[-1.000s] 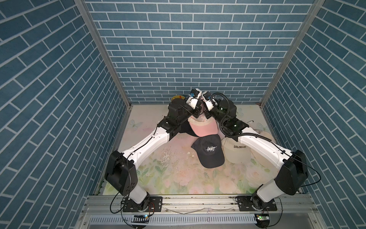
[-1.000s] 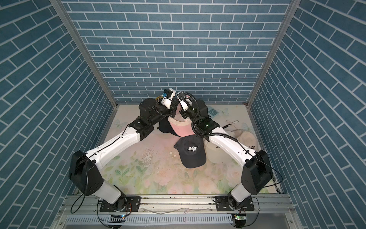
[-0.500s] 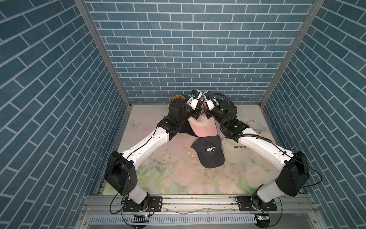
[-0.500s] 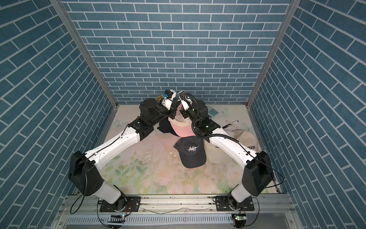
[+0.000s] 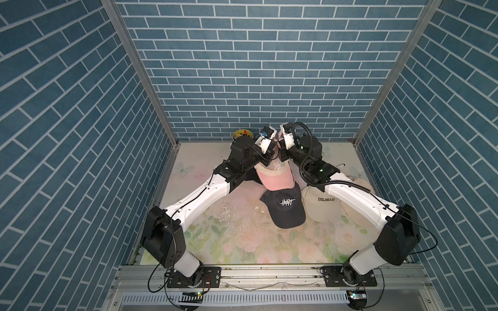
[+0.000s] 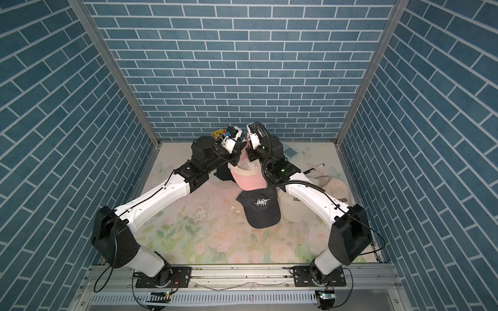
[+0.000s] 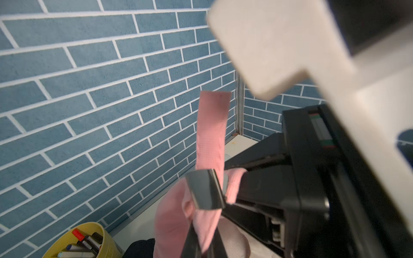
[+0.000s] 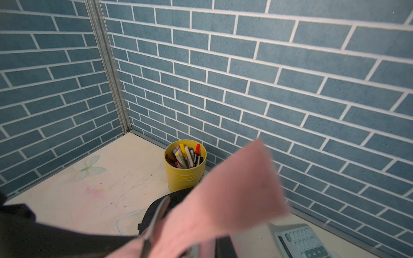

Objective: Open the adjustable buckle of the baseball cap
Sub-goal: Pull the adjustable strap on the baseball cap.

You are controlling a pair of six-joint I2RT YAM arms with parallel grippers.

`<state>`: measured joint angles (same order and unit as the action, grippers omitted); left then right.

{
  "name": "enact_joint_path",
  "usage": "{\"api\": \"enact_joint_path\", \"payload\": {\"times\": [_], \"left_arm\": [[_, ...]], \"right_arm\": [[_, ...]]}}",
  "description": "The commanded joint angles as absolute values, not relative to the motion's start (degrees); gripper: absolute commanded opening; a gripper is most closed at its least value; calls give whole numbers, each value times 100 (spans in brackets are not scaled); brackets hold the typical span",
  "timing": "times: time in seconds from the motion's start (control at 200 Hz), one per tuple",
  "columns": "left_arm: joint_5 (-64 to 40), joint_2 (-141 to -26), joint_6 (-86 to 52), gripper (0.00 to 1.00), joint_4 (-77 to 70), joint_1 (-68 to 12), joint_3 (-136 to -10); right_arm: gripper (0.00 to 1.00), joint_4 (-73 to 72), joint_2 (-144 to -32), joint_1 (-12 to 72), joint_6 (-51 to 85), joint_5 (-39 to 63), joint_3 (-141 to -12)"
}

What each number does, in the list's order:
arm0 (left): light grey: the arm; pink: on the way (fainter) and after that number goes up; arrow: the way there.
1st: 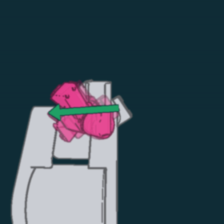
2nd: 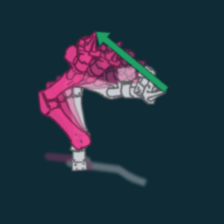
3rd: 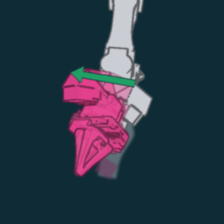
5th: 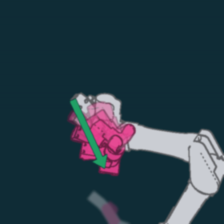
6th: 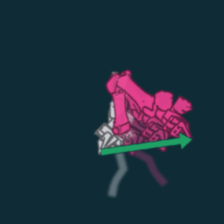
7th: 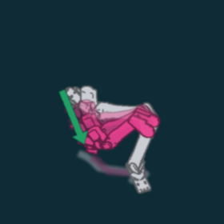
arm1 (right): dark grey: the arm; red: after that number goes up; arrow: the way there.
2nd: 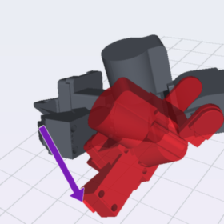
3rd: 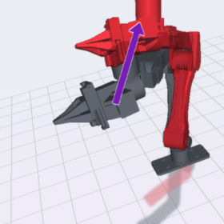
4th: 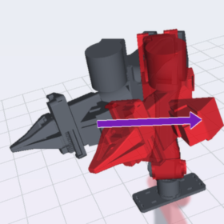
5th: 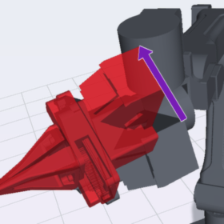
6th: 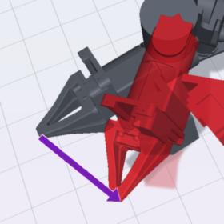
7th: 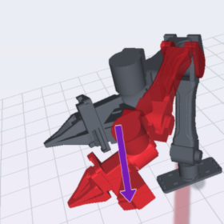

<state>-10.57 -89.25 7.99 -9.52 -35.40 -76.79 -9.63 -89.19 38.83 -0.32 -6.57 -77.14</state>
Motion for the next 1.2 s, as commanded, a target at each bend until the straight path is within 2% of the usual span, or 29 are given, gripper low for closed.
{"api": "enact_joint_path", "payload": {"times": [0.0, 0.2, 0.305, 0.415, 0.68, 1.015, 1.195], "left_arm": [[-805, -8728, 879, 0, -406, -3446, -7518], [-961, -8740, 695, 0, -505, -3445, -7521], [-934, -8719, 664, 0, -597, -3450, -7572], [-956, -8689, 720, 0, -516, -3445, -7769], [-1010, -8701, 688, 0, -238, -3361, -8068], [-1040, -8929, 537, 0, 38, -3230, -8452], [-1134, -9000, 466, 0, 31, -3227, -8564]], "right_arm": [[0, -1244, -8886, 3530, 749, -1102, -8038], [0, -1350, -8998, 3489, 1071, -697, -8031], [11, -1657, -9027, 3581, 536, -18, -7780], [25, -1851, -8931, 3666, -75, -9, -7459], [41, -1240, -8787, 3759, -1348, 150, -7679], [49, -928, -8613, 4050, -2261, 202, -7799], [47, -934, -8662, 4100, -2393, -22, -7893]]}}
